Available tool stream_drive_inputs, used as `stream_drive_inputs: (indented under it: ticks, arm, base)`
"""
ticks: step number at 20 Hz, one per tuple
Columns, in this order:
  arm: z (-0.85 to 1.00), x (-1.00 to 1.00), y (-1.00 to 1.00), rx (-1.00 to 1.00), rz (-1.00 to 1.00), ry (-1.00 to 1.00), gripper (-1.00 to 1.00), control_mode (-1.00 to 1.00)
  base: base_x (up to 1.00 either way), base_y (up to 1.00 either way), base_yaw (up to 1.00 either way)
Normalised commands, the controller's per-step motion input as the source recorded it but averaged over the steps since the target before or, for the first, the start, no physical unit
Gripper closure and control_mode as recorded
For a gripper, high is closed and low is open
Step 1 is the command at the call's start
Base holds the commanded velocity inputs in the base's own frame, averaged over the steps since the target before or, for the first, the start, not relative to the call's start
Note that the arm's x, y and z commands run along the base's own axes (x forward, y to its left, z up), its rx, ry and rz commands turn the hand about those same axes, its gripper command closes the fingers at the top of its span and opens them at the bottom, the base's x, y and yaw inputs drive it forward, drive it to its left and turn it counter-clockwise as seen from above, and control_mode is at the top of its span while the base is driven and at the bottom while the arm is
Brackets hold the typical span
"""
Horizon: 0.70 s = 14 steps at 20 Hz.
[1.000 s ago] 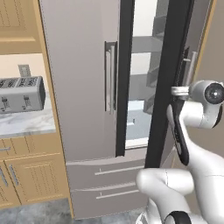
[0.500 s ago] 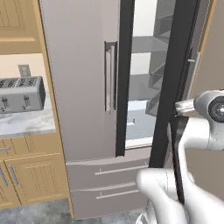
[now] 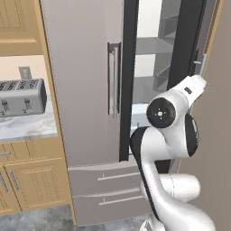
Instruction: There is a bowl on the dining counter. Grab a lemon wedge from the fridge and place it in the bowl. Then get the liquor bottle and glass cup from the cabinet and place them next to the bowl.
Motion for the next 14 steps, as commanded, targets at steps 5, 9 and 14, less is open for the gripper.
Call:
stream_drive_inputs:
  ticks: [5, 9, 14]
  arm:
    - [0.01, 0.59, 0.73, -0.45, -0.01, 0.24, -1.0, -1.0]
    - [0.0, 1.0, -0.1, -0.17, 0.0, 0.44, -1.0, -1.0]
    - [0.0, 1.0, -0.24, -0.1, 0.0, 0.34, -1.0, -1.0]
  base:
    - [0.0, 0.0, 0.0]
    - [0.0, 0.0, 0.0]
    - [0.0, 0.0, 0.0]
